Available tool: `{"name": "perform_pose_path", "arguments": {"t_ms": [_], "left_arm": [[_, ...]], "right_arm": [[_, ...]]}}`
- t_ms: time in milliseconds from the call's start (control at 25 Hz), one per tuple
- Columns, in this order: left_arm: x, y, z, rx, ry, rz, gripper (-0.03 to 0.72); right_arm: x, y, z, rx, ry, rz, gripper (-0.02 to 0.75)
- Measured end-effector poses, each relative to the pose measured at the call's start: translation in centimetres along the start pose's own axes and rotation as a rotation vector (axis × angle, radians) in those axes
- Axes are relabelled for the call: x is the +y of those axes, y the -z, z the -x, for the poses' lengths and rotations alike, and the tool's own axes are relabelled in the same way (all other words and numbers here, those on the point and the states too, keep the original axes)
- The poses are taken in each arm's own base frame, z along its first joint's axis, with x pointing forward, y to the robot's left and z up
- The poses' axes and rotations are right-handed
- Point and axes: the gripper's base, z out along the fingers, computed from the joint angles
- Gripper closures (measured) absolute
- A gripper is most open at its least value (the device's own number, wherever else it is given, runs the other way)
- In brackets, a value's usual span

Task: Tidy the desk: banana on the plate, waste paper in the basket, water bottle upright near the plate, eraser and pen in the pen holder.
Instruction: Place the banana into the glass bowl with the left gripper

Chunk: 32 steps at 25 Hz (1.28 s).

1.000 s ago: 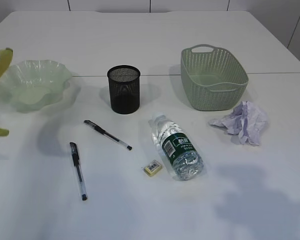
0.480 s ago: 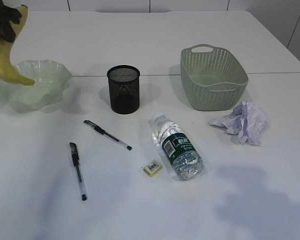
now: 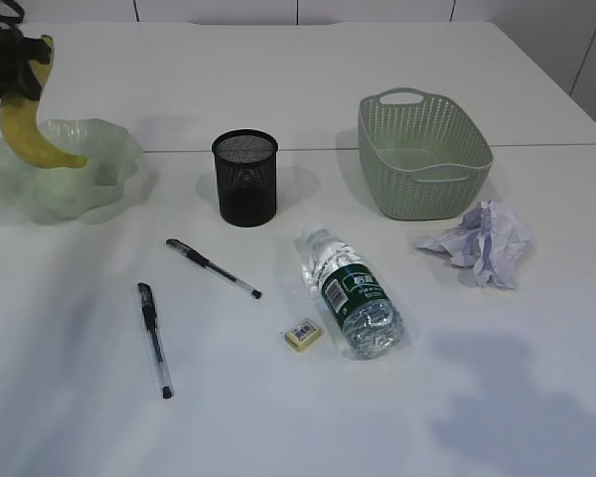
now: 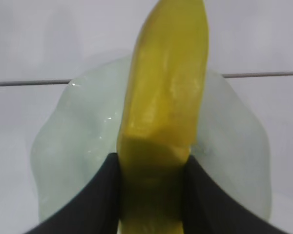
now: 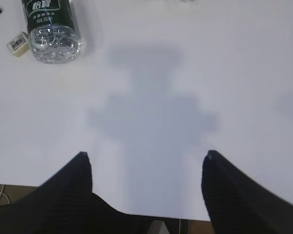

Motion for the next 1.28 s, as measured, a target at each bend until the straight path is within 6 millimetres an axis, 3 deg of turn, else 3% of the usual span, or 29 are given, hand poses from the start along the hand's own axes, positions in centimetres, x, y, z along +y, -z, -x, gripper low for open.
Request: {"name": "perform_pose_path", "arguments": {"t_ms": [600, 1280], "left_arm": [[0.8, -3.9, -1.3, 0.029, 0.037, -0.010, 0.463], [1.7, -4.2, -1.5, 0.029, 0.055, -0.001, 0.328]], "right_arm": [[0.0, 0.0, 0.0, 0.002, 0.000, 0.000, 0.218], [0.0, 0.0, 0.0, 0.000, 0.000, 0.000, 0.218]]}}
